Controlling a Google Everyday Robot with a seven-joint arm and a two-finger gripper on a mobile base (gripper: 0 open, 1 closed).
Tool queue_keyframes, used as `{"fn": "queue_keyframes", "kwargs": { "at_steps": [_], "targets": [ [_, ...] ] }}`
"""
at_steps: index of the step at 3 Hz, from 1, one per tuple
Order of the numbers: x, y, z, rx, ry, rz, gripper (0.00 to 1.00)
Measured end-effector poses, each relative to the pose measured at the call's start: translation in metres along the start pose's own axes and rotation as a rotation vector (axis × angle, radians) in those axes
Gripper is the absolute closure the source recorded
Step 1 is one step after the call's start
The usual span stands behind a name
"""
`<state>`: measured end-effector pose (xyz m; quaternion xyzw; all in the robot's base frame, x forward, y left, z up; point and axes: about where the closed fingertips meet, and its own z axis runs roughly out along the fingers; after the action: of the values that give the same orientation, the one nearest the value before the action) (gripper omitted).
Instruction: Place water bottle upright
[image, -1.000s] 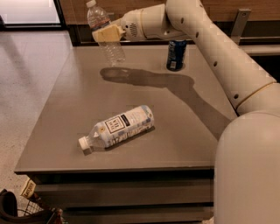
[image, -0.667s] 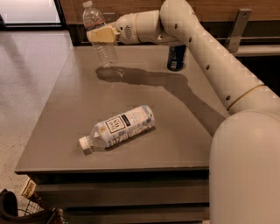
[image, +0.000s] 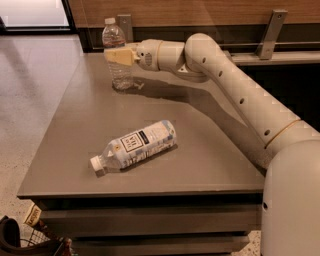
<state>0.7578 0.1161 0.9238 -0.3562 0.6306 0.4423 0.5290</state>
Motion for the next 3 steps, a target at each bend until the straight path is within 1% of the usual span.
{"fn": "queue_keyframes", "kwargs": {
  "at_steps": [1,2,3],
  "targets": [
    [0.0092,-0.0039,-0.0036,0.012,-0.063,-0.012,1.00],
    [0.0072,-0.0025,-0.0057,0.030,-0.133,-0.151,1.00],
    [0.0053,0.0010,-0.0120,0.054,-0.163,-0.269,1.00]
  ]
}}
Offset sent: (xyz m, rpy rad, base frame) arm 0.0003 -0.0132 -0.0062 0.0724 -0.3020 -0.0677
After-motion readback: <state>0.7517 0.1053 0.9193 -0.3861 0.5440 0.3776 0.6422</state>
